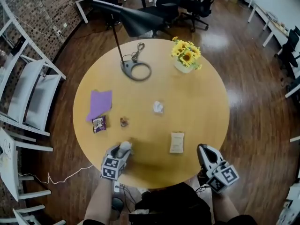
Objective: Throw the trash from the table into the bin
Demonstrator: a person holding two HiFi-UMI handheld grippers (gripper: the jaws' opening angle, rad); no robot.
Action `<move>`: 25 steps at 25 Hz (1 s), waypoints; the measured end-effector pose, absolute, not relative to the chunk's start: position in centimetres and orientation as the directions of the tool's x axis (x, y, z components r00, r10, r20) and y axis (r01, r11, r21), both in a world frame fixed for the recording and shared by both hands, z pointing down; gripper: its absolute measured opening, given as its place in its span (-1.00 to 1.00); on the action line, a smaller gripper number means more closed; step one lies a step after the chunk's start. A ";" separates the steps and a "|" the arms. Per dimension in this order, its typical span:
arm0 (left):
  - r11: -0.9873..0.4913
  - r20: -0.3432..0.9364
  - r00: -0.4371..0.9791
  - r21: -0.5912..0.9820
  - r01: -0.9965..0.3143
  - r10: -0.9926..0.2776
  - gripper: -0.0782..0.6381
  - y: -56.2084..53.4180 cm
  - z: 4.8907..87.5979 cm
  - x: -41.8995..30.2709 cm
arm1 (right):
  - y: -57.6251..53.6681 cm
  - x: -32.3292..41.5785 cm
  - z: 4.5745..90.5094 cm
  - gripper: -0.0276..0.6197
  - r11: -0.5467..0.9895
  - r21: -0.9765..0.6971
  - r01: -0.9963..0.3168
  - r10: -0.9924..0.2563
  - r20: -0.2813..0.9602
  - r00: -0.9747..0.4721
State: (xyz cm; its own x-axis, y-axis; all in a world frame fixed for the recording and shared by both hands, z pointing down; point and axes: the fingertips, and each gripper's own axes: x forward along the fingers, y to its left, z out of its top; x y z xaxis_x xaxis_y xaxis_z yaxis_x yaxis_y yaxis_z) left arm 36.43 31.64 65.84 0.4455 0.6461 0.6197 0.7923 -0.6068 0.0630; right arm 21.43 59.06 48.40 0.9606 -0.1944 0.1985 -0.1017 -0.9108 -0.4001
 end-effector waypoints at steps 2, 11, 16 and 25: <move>-0.619 0.623 0.446 0.078 0.781 0.642 -0.23 31.4 65.9 36.8 | 58.9 21.8 48.5 -0.90 -0.908 -0.404 -0.114 -0.208 0.197 0.958; -0.700 0.491 0.548 0.201 0.685 0.677 -0.30 29.1 59.9 37.8 | 57.9 22.3 46.0 -0.90 -0.923 -0.338 -0.183 -0.255 0.182 0.950; -0.764 0.363 0.678 0.199 0.614 0.639 -0.30 25.0 54.1 37.1 | 54.7 24.7 43.5 -0.90 -0.904 -0.299 -0.305 -0.361 0.154 0.920; -0.940 0.205 0.921 0.152 0.305 0.332 -0.30 9.4 47.4 30.6 | 42.2 30.8 40.2 -0.90 -0.741 -0.244 -0.626 -0.659 0.079 0.748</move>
